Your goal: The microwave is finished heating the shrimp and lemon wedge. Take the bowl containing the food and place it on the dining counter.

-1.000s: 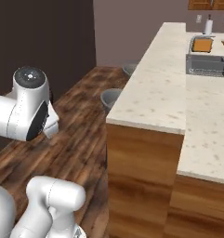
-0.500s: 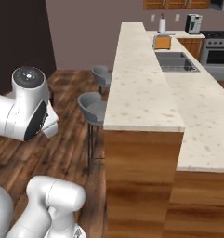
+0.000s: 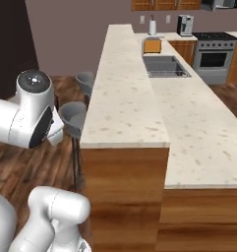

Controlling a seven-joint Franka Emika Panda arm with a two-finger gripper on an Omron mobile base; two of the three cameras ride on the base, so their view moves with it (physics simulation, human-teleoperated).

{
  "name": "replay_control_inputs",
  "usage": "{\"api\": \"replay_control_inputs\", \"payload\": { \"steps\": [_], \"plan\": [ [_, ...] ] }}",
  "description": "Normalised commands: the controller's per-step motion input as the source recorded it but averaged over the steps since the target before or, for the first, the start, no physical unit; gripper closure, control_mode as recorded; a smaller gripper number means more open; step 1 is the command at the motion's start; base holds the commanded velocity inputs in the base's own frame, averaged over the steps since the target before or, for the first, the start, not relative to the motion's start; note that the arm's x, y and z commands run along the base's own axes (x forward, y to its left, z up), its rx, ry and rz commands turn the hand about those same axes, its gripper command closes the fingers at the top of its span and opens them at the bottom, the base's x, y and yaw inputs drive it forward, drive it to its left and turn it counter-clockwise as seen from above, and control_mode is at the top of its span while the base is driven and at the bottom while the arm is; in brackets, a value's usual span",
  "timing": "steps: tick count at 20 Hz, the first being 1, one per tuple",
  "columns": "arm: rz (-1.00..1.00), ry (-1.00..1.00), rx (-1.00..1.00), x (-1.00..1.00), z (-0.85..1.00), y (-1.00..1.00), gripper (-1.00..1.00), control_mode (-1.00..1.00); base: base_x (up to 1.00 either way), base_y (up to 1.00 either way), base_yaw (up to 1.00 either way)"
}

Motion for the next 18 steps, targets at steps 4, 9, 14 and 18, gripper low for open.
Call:
{"api": "replay_control_inputs", "payload": {
  "steps": [4,9,14,18],
  "plan": [
    [0.0,0.0,0.0,0.0,0.0,0.0,1.0,1.0,0.5,-0.49,-0.14],
    [-0.08,0.04,0.08,0.31,0.16,-0.37,1.0,-1.0,0.18,-0.2,-0.05],
    [-0.17,0.17,0.13,0.87,0.3,-0.63,1.0,-1.0,0.0,0.0,0.0],
    [-0.16,0.26,0.05,1.0,0.22,-0.16,1.0,-1.0,0.0,0.0,0.0]
  ]
}}
